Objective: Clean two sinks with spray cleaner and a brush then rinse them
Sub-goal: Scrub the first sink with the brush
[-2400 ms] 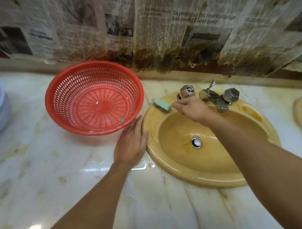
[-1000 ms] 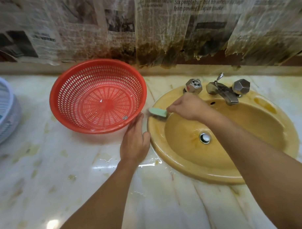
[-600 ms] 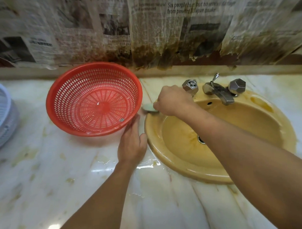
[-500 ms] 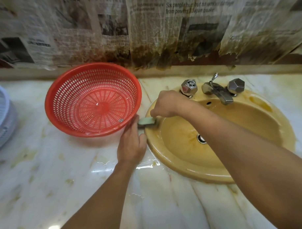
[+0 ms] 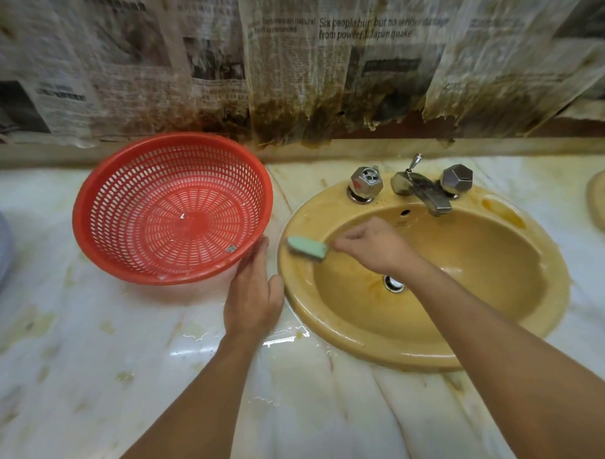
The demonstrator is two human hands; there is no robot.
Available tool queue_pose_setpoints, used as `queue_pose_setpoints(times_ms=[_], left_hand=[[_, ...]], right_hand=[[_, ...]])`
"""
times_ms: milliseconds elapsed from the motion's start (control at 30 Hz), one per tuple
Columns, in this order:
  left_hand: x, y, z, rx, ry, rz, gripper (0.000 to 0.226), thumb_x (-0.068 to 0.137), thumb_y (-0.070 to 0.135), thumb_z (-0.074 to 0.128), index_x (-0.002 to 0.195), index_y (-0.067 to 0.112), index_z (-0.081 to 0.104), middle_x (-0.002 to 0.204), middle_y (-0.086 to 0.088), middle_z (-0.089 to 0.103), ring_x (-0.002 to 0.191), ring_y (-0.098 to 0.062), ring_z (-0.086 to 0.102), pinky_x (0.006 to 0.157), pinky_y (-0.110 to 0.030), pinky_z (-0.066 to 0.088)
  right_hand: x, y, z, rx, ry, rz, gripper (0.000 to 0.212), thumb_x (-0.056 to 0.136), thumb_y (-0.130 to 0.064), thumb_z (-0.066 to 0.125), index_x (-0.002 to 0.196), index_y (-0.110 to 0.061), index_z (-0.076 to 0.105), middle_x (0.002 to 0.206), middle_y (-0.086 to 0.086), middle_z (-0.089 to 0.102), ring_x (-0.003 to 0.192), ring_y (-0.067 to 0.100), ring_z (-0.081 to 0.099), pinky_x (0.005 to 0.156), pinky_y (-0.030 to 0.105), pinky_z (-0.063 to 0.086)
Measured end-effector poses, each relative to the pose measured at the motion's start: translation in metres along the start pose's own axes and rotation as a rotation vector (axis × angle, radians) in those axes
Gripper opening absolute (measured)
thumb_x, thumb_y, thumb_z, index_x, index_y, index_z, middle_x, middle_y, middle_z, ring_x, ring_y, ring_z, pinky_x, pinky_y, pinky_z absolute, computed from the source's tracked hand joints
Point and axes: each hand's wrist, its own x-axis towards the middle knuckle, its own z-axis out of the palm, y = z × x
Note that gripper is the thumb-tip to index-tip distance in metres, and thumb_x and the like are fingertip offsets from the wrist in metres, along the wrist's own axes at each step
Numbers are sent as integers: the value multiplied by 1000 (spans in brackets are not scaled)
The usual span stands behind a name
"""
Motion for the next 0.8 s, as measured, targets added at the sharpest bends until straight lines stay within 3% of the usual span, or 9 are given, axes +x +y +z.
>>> queue_pose_setpoints(times_ms=[67,200,333,467,633,733,800], left_hand=[[0,1,0,-5,1,-11,76,82,29,34,157,19,34,163,5,33,149,-11,28,118,-22,19],[0,0,0,-8,1,-10,78,80,34,31,156,19,36,162,5,34,149,-11,29,120,-24,21],[0,2,0,-10,2,-22,76,81,31,33,157,20,35,162,6,34,149,-10,29,118,-23,20],[1,3,0,-12,0,-11,76,81,29,34,157,18,36,162,5,34,149,-11,29,118,-22,19],[0,4,-1,-11,5,-16,75,82,27,35,156,18,36,162,5,35,149,-11,29,117,-19,17],[1,4,0,-5,4,-11,74,82,27,36,156,17,37,162,4,35,149,-10,29,117,-18,16],[1,3,0,-3,4,-10,74,82,27,35,156,17,37,162,4,35,149,-11,29,118,-19,18]], right_hand=[[2,6,-1,7,188,3,19,87,-42,64,95,-36,80,70,-3,70,68,14,59,59,29,49],[8,10,-8,76,25,-15,16,88,-40,68,97,-35,80,95,-2,76,82,12,61,70,28,47],[20,35,-15,-116,389,2,26,93,-48,56,108,-39,76,75,0,70,73,23,63,58,32,48],[16,61,-15,-334,503,-30,33,97,-50,49,122,-40,68,70,1,67,64,24,60,53,31,47],[12,51,-1,-303,407,-150,34,97,-47,53,127,-39,66,67,3,67,59,25,59,51,35,49],[24,43,-3,-214,455,-17,32,97,-47,52,121,-38,71,74,5,68,69,27,61,54,31,44],[27,36,-2,-225,382,-55,31,96,-47,52,118,-38,71,78,6,69,76,29,62,61,33,48]])
